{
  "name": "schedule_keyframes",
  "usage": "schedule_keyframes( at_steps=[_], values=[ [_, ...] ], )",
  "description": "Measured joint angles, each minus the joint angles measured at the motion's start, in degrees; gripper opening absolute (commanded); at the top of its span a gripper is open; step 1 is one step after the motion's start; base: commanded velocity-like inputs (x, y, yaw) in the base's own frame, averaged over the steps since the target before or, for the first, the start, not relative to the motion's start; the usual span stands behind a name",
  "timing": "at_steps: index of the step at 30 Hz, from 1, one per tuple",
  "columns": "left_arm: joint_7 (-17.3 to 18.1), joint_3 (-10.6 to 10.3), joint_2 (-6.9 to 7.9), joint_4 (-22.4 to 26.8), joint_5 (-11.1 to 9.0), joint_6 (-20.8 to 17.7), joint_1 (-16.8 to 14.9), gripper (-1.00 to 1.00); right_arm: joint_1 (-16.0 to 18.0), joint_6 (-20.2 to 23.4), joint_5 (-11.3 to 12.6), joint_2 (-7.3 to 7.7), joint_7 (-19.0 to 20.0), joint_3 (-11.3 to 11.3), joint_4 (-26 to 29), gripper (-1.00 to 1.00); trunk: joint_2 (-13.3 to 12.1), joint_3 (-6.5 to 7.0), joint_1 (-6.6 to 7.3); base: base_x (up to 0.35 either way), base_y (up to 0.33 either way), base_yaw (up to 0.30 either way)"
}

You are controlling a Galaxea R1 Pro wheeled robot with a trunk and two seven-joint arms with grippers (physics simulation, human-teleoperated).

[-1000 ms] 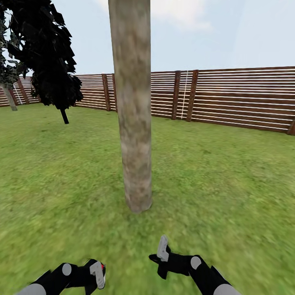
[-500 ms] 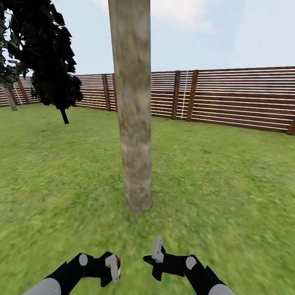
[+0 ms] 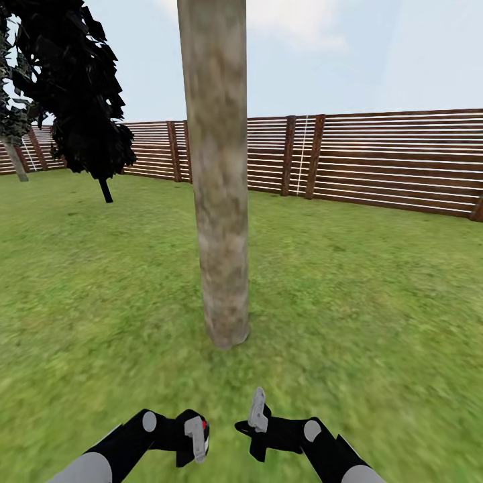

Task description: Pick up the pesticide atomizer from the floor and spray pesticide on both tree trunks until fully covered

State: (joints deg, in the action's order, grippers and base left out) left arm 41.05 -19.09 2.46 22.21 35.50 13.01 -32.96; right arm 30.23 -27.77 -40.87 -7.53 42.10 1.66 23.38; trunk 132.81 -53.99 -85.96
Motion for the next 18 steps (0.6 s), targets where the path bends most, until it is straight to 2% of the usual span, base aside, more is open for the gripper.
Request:
schedule_keyframes(
  at_steps=[5, 6, 8, 13, 18],
  values=[
    [0.1, 0.0, -1.14, 0.0, 4.1, 0.2, 0.1, -1.0, 0.0, 0.0, 0.0, 0.0, 0.0, 0.0, 0.0, -1.0, 0.0, 0.0, 0.0, 0.0, 0.0, 0.0],
    [0.1, 0.0, -1.27, 0.0, 4.4, 0.3, 0.1, -1.0, 0.0, 0.0, 0.0, 0.02, 0.0, 0.0, 0.0, -1.0, 0.0, 0.0, 0.0, 0.0, 0.0, 0.0],
    [0.1, -0.1, -1.39, 0.0, 4.7, 0.4, 0.1, -1.0, 0.0, 0.0, 0.0, 0.06, 0.0, 0.0, 0.0, -1.0, 0.0, 0.0, 0.0, 0.0, 0.0, 0.0],
    [0.0, -3.2, -1.72, 0.0, 4.8, 0.4, 0.1, -1.0, 0.0, 0.0, 0.0, 0.06, 0.0, -0.1, 0.0, -1.0, 0.0, 0.0, 0.0, 0.0, 0.0, 0.0],
    [0.1, -3.7, -2.87, 0.1, 4.8, 0.4, 0.1, -1.0, 0.0, 0.0, 0.0, 0.06, 0.0, -0.1, 0.0, -1.0, 0.0, 0.0, 0.0, 0.0, 0.0, 0.0]
  ],
)
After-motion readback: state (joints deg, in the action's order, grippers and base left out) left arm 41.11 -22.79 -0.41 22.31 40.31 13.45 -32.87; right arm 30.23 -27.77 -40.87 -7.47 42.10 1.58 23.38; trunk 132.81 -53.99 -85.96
